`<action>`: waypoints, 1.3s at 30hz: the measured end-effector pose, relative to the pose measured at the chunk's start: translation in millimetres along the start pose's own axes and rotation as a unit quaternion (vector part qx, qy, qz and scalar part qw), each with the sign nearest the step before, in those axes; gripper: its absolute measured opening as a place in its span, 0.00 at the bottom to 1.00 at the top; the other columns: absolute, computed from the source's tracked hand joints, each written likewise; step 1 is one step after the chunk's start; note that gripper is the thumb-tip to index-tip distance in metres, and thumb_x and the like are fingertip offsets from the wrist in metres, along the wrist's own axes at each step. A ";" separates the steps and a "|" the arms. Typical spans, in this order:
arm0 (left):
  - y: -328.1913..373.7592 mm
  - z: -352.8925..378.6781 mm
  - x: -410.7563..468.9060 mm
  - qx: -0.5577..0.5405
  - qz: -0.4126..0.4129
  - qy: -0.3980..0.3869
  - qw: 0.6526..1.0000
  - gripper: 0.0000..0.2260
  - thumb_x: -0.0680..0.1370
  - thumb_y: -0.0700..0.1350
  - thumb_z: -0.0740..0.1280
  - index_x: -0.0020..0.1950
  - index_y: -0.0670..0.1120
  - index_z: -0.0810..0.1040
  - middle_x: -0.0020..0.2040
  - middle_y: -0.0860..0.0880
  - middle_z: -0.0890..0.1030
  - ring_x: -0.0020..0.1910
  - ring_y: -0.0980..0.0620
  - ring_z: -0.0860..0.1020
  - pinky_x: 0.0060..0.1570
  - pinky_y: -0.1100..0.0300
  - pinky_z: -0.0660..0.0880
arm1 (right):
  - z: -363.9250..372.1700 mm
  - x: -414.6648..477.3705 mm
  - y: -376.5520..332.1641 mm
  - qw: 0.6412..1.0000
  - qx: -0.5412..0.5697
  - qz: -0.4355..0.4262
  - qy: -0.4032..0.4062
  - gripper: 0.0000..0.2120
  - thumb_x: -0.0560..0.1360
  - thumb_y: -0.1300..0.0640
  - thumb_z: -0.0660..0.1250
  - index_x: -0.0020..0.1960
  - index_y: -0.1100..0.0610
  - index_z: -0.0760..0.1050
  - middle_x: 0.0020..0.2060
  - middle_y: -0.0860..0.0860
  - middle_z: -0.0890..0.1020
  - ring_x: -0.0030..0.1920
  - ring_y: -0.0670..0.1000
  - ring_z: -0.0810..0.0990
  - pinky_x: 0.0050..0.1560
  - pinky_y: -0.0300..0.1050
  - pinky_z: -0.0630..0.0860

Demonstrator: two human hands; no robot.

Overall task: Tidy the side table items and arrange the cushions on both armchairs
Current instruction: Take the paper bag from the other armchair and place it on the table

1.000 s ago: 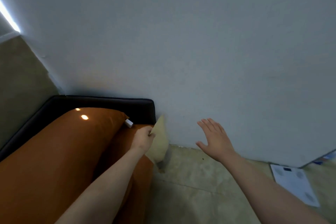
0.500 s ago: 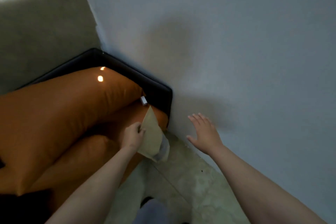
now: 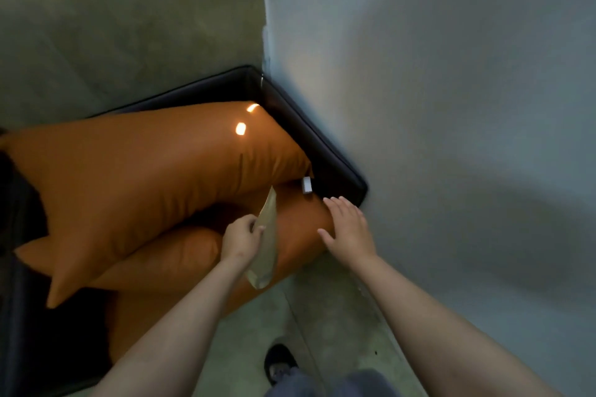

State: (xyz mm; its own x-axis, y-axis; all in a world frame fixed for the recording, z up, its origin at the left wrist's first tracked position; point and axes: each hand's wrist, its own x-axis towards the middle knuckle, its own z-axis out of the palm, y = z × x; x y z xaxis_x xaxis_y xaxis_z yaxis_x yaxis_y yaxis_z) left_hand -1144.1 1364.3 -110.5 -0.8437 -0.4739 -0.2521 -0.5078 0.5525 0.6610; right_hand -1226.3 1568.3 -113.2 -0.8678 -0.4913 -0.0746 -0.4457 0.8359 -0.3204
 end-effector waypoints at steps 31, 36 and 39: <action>-20.2 114.3 181.7 -0.045 -0.084 0.072 0.993 0.08 0.80 0.44 0.62 0.52 0.46 0.80 0.44 0.53 0.81 0.42 0.57 0.77 0.39 0.62 0.72 | 176.1 227.5 87.4 0.987 0.102 0.073 -0.102 0.30 0.76 0.50 0.65 0.74 0.52 0.57 0.67 0.55 0.68 0.66 0.56 0.67 0.62 0.51 0.69; -34.5 134.6 193.2 -0.087 -0.080 0.086 0.989 0.07 0.80 0.46 0.62 0.54 0.49 0.80 0.44 0.57 0.80 0.43 0.63 0.77 0.41 0.66 0.74 | 210.6 250.5 94.6 0.981 0.125 0.108 -0.106 0.34 0.76 0.49 0.66 0.75 0.52 0.53 0.66 0.57 0.68 0.65 0.57 0.69 0.59 0.52 0.72; -38.4 141.0 195.4 -0.102 -0.090 0.084 0.987 0.09 0.80 0.48 0.62 0.57 0.51 0.79 0.46 0.58 0.81 0.46 0.63 0.78 0.46 0.58 0.78 | 220.2 264.3 97.0 0.978 0.137 0.122 -0.100 0.35 0.75 0.48 0.67 0.76 0.52 0.52 0.66 0.57 0.69 0.64 0.58 0.71 0.58 0.53 0.74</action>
State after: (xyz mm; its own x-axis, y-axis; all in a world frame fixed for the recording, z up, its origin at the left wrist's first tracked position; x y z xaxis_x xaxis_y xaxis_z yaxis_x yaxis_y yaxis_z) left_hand -1314.0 1347.1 -284.9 -0.6933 -0.6683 -0.2697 -0.5876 0.3075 0.7484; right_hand -1450.5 1465.6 -371.9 -0.8681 -0.3463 -0.3556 -0.1307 0.8506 -0.5093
